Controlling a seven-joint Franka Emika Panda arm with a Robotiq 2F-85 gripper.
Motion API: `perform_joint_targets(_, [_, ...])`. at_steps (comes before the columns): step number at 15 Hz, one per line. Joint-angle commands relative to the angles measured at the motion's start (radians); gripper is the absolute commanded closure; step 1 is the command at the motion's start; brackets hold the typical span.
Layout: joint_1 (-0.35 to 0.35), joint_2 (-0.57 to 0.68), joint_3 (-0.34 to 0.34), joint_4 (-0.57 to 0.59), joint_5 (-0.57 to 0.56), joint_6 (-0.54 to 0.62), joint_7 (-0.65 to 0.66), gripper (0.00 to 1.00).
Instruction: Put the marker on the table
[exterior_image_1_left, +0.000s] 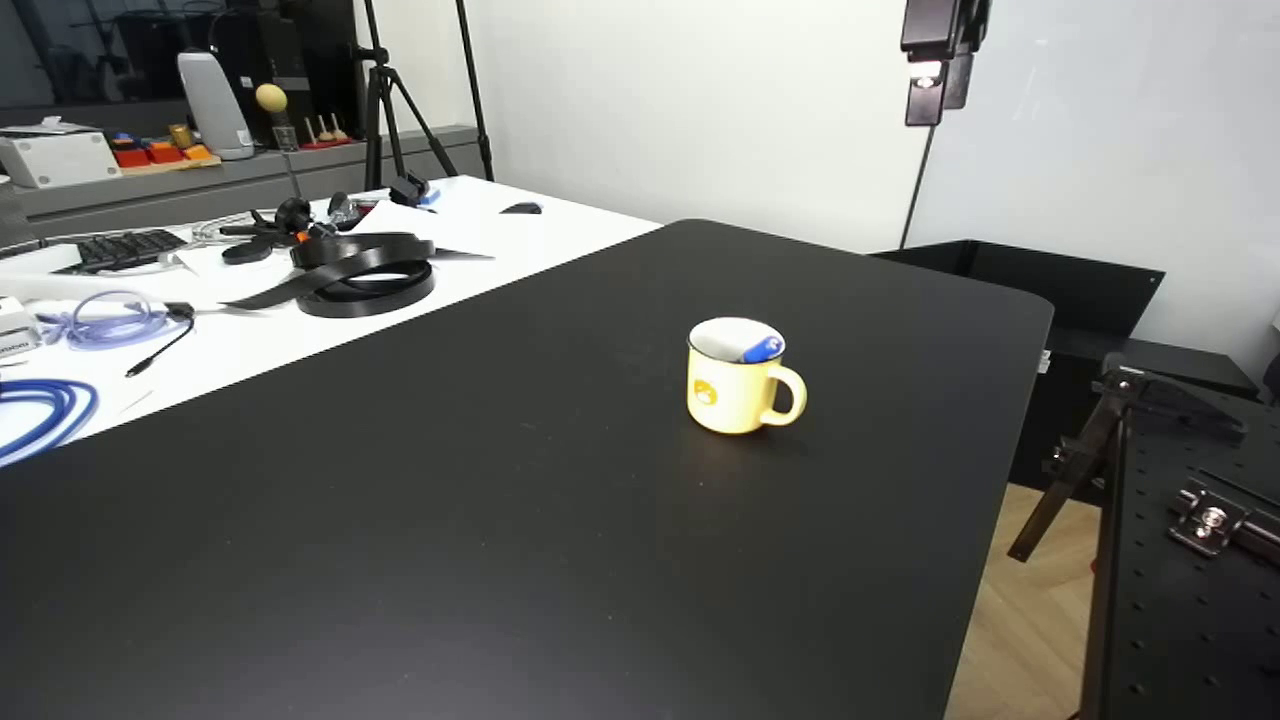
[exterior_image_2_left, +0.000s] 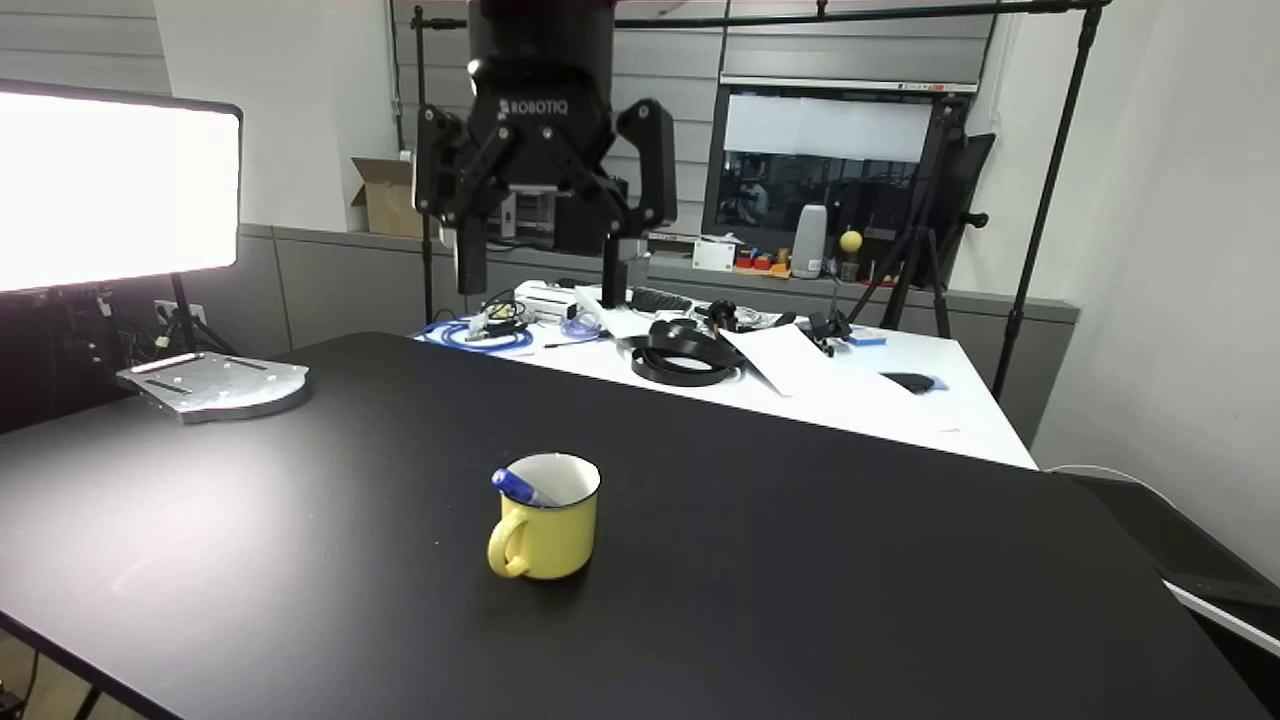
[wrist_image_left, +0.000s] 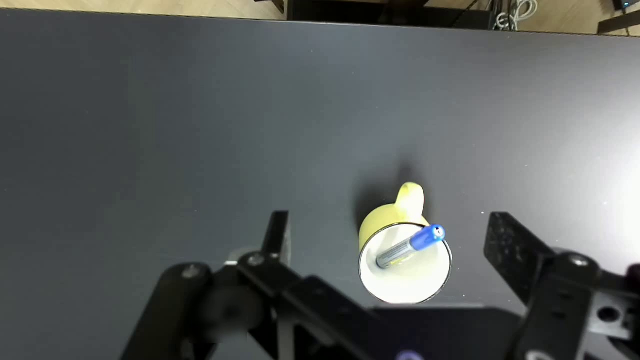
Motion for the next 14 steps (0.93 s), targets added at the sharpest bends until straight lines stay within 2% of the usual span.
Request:
perform_joint_targets(1, [0.009, 0.162, 0.023, 0.06, -0.005, 0.064, 0.011, 0.0])
perform_joint_targets(6, [0.029, 0.362, 0.065, 0.126, -0.011, 0.163, 0.008, 0.0])
perform_joint_targets(14, [0.079, 0.568, 0.143, 0.245, -0.02, 0.162, 0.004, 0.0])
